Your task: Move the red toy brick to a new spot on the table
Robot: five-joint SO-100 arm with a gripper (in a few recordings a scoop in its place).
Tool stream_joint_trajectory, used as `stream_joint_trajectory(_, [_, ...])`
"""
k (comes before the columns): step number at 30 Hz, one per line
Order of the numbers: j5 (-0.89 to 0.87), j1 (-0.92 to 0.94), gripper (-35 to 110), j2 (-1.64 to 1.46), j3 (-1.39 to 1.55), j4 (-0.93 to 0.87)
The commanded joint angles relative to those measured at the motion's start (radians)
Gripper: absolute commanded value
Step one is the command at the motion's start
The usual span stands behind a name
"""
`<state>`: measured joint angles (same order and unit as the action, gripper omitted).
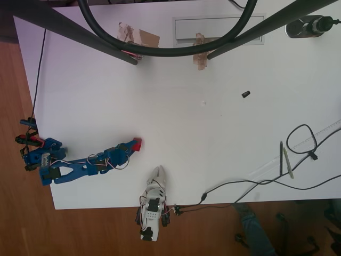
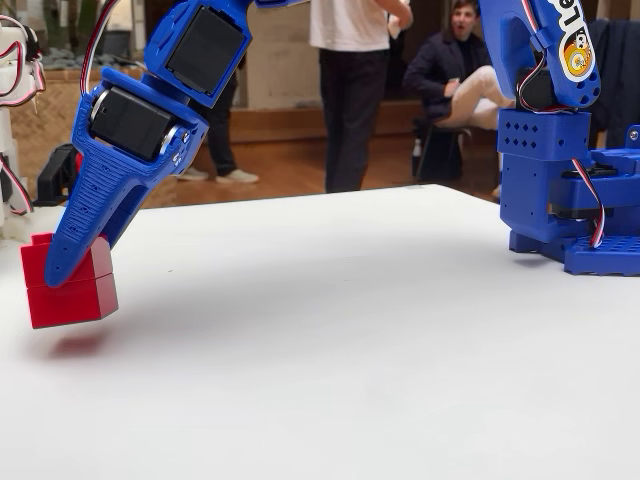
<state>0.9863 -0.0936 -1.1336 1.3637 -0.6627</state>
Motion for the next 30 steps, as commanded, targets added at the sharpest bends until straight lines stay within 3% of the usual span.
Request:
stream_joint_trajectory(1, [-0.011,-0.005,4,-0.003,-0.132,-0.002])
stream_joint_trajectory(11, [-0.037,0.014,21,0.008,-0.14,-0.046])
stream_joint_trajectory(21, [-0.064,0.023,25,-0.084,-0.123,-0.098])
stream_joint_trajectory(30, [-0.037,0.101,25,-0.489,0.247,-0.06])
